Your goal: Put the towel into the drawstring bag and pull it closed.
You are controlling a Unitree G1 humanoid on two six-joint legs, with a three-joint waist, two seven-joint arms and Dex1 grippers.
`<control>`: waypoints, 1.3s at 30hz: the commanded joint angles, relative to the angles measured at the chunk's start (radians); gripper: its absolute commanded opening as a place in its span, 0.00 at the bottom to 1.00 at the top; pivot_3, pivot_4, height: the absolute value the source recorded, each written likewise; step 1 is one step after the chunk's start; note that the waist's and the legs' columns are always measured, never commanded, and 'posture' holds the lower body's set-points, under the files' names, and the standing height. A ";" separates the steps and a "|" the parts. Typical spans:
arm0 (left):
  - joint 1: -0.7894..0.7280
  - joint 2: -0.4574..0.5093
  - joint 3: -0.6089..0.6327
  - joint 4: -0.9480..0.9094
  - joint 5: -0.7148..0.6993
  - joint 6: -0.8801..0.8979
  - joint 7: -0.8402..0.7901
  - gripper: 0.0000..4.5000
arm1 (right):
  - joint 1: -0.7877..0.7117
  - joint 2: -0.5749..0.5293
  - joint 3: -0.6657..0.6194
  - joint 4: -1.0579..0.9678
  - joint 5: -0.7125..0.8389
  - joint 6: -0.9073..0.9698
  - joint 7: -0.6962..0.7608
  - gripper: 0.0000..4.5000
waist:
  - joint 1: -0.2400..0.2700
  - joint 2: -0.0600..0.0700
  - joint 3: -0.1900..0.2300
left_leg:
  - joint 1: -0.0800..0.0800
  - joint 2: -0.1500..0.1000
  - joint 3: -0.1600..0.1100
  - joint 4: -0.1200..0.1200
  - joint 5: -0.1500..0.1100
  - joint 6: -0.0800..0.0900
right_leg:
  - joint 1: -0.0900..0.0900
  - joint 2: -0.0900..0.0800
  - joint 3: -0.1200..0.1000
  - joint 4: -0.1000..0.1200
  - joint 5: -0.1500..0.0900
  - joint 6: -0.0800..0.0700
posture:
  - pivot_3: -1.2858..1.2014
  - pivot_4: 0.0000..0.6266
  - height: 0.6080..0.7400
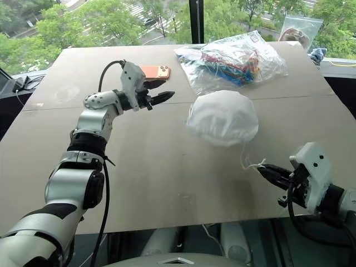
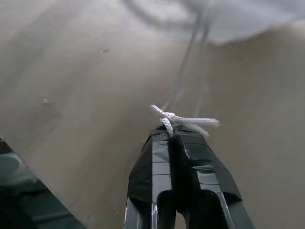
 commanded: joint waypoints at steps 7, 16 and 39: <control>0.179 0.025 -0.069 -0.303 -0.039 0.214 -0.104 0.62 | -0.011 0.018 0.066 -0.002 -0.099 -0.076 -0.030 0.00 | 0.000 0.000 0.000 | 0.000 0.001 -0.001 0.002 0.000 0.000 | 0.000 0.001 -0.001 0.001 0.000 0.000 | 0.52 0.24 1.00; 0.291 0.140 -0.093 -0.431 -0.091 0.218 -0.307 0.62 | -0.047 0.023 0.091 -0.009 -0.107 -0.070 -0.072 0.00 | 0.004 0.000 0.000 | 0.000 0.001 -0.002 0.002 0.000 0.000 | 0.000 0.001 -0.001 0.001 0.001 -0.002 | 0.52 0.24 1.00; 0.162 -0.006 -0.290 0.054 0.155 -0.372 -0.325 1.00 | -0.038 0.058 0.140 -0.020 -0.161 -0.103 -0.104 0.00 | 0.022 0.000 -0.001 | 0.000 0.000 -0.002 0.003 0.000 0.000 | 0.001 0.000 -0.002 0.001 0.000 0.000 | 0.52 0.24 1.00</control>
